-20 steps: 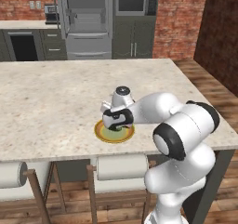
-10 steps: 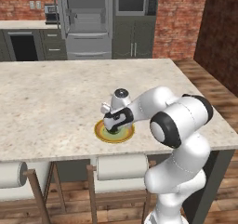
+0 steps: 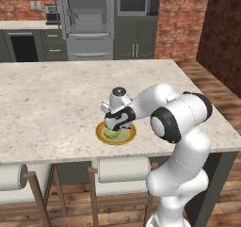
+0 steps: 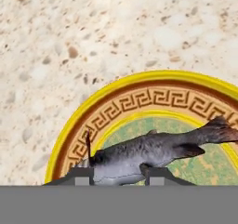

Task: Take the lemon wedge from the fridge and place it on the plate with fish on the dining counter.

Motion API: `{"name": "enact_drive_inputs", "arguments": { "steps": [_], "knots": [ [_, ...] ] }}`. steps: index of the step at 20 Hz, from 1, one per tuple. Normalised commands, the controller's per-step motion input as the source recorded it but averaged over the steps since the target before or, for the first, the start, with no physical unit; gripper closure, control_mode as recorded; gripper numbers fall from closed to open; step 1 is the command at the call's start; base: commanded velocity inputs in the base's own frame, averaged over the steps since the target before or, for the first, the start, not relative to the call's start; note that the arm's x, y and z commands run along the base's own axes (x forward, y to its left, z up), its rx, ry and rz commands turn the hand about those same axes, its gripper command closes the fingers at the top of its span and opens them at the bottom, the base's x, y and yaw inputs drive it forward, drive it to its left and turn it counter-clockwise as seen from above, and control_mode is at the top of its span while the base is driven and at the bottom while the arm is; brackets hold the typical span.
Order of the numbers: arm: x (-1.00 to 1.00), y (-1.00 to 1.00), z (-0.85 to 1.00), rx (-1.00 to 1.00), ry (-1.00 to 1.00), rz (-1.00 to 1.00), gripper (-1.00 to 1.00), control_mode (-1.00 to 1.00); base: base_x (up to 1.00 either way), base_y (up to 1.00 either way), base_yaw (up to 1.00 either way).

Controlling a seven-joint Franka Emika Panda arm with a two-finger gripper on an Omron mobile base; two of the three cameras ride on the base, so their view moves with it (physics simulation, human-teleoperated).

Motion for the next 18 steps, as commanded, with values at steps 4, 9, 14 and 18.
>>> {"name": "enact_drive_inputs", "arguments": {
  "steps": [4,9,14,18],
  "knots": [
    [-0.94,0.34,0.93,0.11,0.00,-0.08,-1.00,-1.00,0.00,0.00,0.00],
    [-1.00,0.57,1.00,0.04,-0.05,0.00,-1.00,-1.00,0.00,0.00,0.00],
    [-1.00,0.24,1.00,0.08,-0.11,0.00,-1.00,-1.00,0.00,0.00,0.00],
    [-1.00,0.03,0.73,0.04,-0.31,0.00,-1.00,-1.00,0.00,0.00,0.00]
  ]
}}
